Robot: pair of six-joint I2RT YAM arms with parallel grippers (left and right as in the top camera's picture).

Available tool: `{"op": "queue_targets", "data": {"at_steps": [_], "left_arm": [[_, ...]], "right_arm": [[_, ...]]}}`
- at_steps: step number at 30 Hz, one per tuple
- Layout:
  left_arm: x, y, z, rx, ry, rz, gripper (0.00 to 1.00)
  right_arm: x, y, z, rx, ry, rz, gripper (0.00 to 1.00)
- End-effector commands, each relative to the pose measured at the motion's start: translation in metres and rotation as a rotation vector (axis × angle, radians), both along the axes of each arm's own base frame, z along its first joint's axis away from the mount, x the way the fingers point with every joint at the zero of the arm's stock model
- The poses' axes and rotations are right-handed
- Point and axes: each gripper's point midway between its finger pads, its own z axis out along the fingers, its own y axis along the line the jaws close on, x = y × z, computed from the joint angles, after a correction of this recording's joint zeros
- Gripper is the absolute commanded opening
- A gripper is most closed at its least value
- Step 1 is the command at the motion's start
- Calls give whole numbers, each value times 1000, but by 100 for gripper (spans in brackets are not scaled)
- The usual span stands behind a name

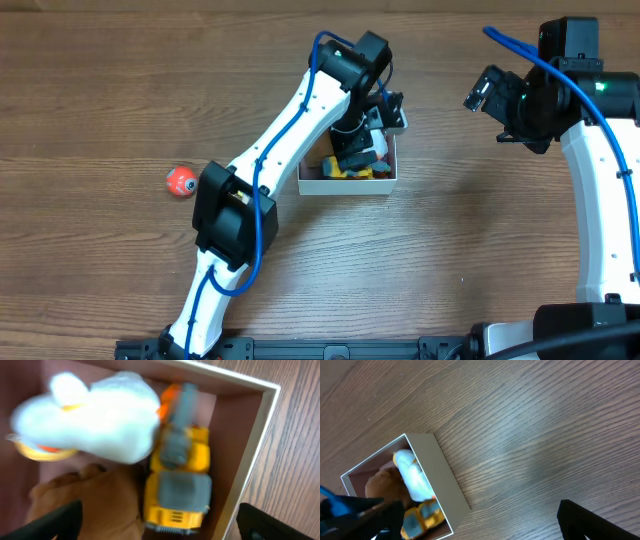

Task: Pack container
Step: 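Carry the excavator into the box and release it, then move the left gripper to the red ball toy and grasp it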

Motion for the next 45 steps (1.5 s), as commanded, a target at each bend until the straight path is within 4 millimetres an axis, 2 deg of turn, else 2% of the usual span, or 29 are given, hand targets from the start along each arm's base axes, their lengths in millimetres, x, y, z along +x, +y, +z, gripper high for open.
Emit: {"op": "queue_targets", "data": {"at_steps": [1, 5, 7, 9, 11, 12, 14, 16, 17, 19, 22, 24, 25, 26, 28, 31, 33, 35, 39, 41, 45], "left_arm": [[-3, -2, 53, -67, -77, 52, 94], [-7, 14, 92, -92, -129, 134, 84], [-3, 30, 115, -113, -174, 216, 77], [3, 50, 137, -133, -222, 290, 75], [9, 79, 161, -155, -270, 405, 77], [13, 107, 176, -158, -296, 515, 81], [12, 148, 180, -120, -280, 672, 84], [4, 187, 171, -81, -186, 883, 79], [1, 199, 165, -74, -144, 957, 78], [-13, 232, 141, -14, -13, 1105, 74], [-34, 273, 79, 102, 171, 1247, 73], [-37, 287, 47, 115, 222, 1294, 74], [-36, 292, 31, 78, 255, 1324, 73], [-36, 293, 26, 56, 274, 1336, 71], [-42, 295, 24, 29, 311, 1334, 67], [-57, 300, 34, 28, 274, 1344, 68], [-73, 313, 31, 101, 211, 1396, 71], [-80, 328, 21, 148, 126, 1462, 76], [-71, 338, -13, 125, 44, 1509, 78], [-67, 342, -28, 121, 37, 1528, 83], [-53, 356, -44, 129, -16, 1551, 86]], "right_arm": [[0, -3, -1, -16, -2, -3, 100], [-1, -3, -1, -16, 1, -3, 100], [-1, -3, -1, -16, 1, -3, 100], [-1, -3, -1, -16, 2, -3, 100], [-2, -3, -1, -16, 7, -3, 100], [-3, -3, -2, -16, 11, -3, 100], [-4, -2, -2, -15, 15, -3, 100], [-4, -2, -2, -15, 17, -3, 100], [-4, -2, -2, -15, 17, -3, 100], [-4, -2, -2, -15, 16, -3, 100], [-4, -2, -2, -15, 17, -3, 100], [-4, -2, -2, -15, 17, -3, 100], [-4, -2, -2, -15, 17, -3, 100], [-4, -2, -2, -15, 17, -3, 100], [-4, -2, -2, -15, 17, -3, 100], [-4, -2, -2, -15, 17, -3, 100], [-4, -2, -2, -15, 17, -4, 100], [-4, -2, -2, -15, 16, -3, 100], [-4, -2, -2, -15, 17, -3, 100], [-6, -2, -3, -15, 23, -3, 100], [-7, -2, -4, -15, 30, -3, 100]]}}
